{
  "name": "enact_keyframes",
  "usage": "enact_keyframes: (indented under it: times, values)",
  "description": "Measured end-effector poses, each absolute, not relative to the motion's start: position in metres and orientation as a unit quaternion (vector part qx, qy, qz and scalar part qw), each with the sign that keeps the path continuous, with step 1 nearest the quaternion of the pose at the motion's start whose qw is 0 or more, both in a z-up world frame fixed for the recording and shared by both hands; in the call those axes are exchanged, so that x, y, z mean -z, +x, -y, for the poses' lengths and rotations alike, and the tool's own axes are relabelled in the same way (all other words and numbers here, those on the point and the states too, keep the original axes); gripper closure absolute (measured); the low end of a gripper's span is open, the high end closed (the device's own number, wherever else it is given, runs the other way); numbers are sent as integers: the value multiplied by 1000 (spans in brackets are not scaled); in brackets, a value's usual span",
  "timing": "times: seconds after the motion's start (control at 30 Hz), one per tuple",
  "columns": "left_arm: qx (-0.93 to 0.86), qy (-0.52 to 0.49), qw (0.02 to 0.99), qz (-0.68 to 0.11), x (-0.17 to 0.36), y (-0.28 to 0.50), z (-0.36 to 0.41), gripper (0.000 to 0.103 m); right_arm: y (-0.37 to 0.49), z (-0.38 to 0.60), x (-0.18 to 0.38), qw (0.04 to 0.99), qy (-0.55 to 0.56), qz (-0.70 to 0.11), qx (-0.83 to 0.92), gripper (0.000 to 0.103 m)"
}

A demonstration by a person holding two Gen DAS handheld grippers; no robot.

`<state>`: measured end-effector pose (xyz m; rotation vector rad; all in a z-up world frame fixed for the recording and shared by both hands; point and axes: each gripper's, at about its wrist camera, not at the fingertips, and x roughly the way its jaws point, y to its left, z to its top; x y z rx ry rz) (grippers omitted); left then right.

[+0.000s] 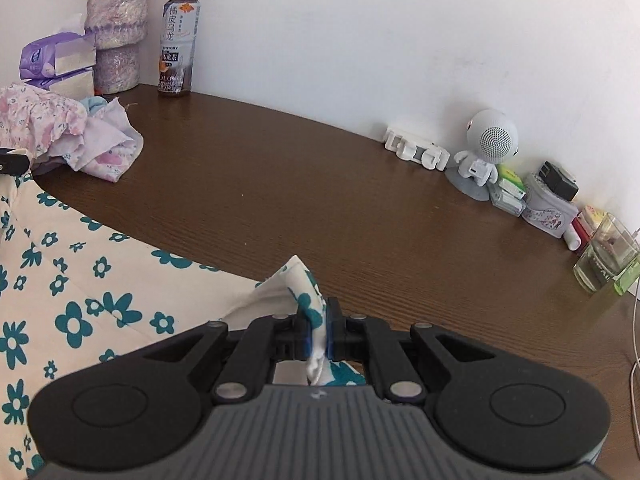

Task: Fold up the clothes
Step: 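Grasp the shirt edge with the right gripper while the left gripper grasps fabric, then release the shirt with both grippers and lift them above the shirt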

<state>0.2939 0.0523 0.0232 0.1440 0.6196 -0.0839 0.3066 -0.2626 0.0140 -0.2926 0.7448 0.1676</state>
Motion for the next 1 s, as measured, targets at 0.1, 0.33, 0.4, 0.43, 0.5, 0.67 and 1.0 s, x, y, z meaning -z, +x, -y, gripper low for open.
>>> enact_keyframes:
  times: [0.1, 0.33, 0.4, 0.43, 0.5, 0.67, 1.0]
  values:
    - [41, 74, 948, -308, -14, 297, -52, 97, 311, 264, -4, 916, -137, -367, -83, 97]
    - [37, 80, 944, -318, 4, 303, -55, 96, 314, 269, 11, 918, -130, -365, -89, 96]
    - [39, 73, 944, -320, 2, 304, -57, 92, 316, 272, 9, 916, -127, -370, -94, 83]
    - [46, 66, 943, -324, -3, 303, -59, 89, 317, 275, 6, 914, -117, -376, -97, 74]
    - [58, 51, 944, -319, -22, 293, -65, 67, 315, 292, -9, 913, -62, -390, -100, 52]
    - [79, 40, 960, -267, -78, 239, -79, 25, 264, 335, -65, 930, 27, -345, -125, 35]
    - [131, 15, 956, -263, -87, 107, -100, 23, 85, 327, -58, 948, 5, -301, -106, 33]
